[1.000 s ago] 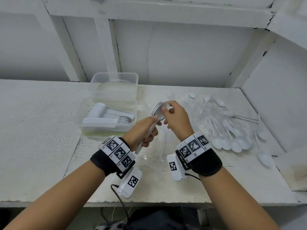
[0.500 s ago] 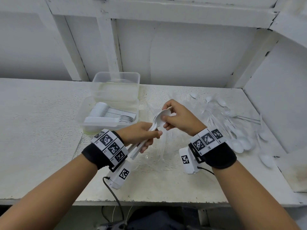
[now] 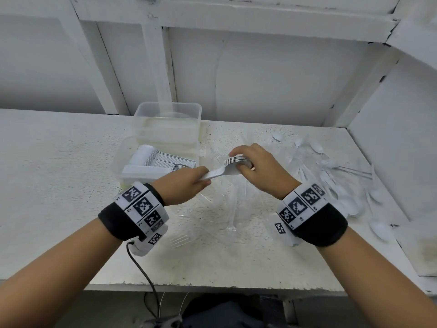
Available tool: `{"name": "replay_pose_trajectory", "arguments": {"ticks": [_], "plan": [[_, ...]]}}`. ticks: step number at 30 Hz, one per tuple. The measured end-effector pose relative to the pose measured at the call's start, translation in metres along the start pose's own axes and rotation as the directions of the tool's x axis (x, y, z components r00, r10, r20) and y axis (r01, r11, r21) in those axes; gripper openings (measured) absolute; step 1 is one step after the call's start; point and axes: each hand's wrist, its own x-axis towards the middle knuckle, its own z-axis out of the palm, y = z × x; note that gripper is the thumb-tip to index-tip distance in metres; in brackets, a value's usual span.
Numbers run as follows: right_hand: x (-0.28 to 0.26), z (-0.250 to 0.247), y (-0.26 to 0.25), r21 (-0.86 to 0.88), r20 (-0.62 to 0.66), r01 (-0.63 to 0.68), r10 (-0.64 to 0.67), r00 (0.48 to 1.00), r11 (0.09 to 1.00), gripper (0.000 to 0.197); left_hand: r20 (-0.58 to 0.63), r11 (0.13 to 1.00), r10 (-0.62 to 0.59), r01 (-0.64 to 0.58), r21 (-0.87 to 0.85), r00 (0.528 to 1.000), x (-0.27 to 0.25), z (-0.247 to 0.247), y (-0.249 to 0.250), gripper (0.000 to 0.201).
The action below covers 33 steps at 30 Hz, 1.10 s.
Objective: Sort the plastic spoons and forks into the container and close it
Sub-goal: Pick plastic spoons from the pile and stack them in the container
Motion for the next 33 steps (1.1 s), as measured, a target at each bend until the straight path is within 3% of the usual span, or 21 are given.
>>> {"name": "replay_pose_trajectory", "arguments": {"ticks": [6,9,12,18,22,25,28,30,33], "plan": [[-0.003,-0.002,-0.007,-0.163,0.087,0.199,-0.187,0.979,0.966,0.031,-0.085,0.996,0.054,-0.048,0.08,0.995,-0.007,0.003,0.0,0.021],[-0.005,0.004,-0.011,-0.3,0.179,0.315,-0.271,0.946,0.901,0.05,-0.123,0.994,0.053,-0.04,0.106,0.991,-0.008,0.003,0.001,0.018],[-0.003,0.013,-0.015,-0.388,0.2,0.39,-0.337,0.92,0.835,0.047,-0.137,0.987,0.043,-0.021,0.161,0.99,-0.008,0.002,-0.001,0.014],[0.009,0.022,-0.029,-0.417,0.26,0.346,-0.255,0.931,0.84,0.032,-0.105,0.993,0.054,-0.043,0.109,0.993,-0.014,-0.007,-0.019,0.01],[0.025,0.024,-0.037,-0.311,0.217,0.194,-0.129,0.968,0.93,0.03,-0.216,1.0,0.025,-0.025,0.002,0.976,-0.027,-0.028,-0.051,0.034],[0.042,0.024,-0.043,-0.239,0.195,0.136,-0.09,0.977,0.962,0.029,-0.386,0.995,-0.083,0.052,-0.09,0.919,-0.039,-0.052,-0.077,0.027],[0.063,0.031,-0.052,-0.206,0.185,0.133,-0.095,0.978,0.969,0.028,-0.507,0.955,-0.292,0.222,-0.196,0.811,-0.041,-0.068,-0.107,0.026],[0.079,0.041,-0.059,-0.21,0.196,0.141,-0.1,0.976,0.967,0.028,-0.469,0.891,-0.453,0.389,-0.233,0.758,-0.039,-0.072,-0.126,0.029],[0.102,0.061,-0.069,-0.221,0.229,0.152,-0.1,0.968,0.963,0.028,-0.254,0.761,-0.637,0.544,-0.352,0.728,-0.033,-0.069,-0.144,0.038]]}}
